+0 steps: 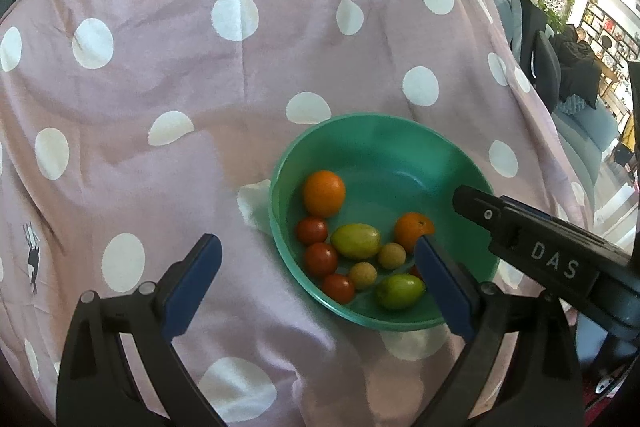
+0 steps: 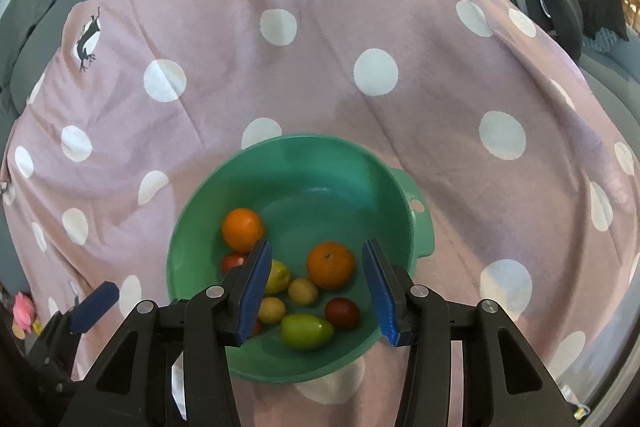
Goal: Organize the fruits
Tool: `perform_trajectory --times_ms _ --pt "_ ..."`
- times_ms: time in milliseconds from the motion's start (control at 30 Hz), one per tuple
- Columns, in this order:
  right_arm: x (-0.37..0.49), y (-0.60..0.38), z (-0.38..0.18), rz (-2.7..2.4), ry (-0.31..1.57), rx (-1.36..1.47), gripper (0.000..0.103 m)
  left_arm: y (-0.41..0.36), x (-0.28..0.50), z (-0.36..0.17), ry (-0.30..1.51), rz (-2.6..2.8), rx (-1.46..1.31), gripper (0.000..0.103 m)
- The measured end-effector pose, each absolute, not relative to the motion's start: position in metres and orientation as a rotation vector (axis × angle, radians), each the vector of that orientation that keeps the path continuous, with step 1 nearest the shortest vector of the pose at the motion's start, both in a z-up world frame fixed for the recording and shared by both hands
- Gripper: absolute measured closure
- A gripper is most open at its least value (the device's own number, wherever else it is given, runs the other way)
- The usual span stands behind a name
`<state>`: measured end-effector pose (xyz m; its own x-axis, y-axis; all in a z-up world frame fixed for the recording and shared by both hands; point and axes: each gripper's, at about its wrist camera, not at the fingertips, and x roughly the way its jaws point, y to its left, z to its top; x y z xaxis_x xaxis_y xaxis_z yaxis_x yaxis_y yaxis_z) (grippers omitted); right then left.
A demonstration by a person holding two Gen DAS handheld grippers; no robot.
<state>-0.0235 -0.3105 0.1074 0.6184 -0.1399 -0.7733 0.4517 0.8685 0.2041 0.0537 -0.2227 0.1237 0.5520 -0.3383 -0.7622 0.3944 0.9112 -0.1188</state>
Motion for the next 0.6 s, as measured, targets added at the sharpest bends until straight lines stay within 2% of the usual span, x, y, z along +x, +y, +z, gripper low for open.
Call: perform_trajectory --times_ms 600 --pt "-0.026 -0.305 0.111 -0.373 0.832 0.383 0.055 -0.211 0.053 0.128 0.886 -0.431 0.063 0.005"
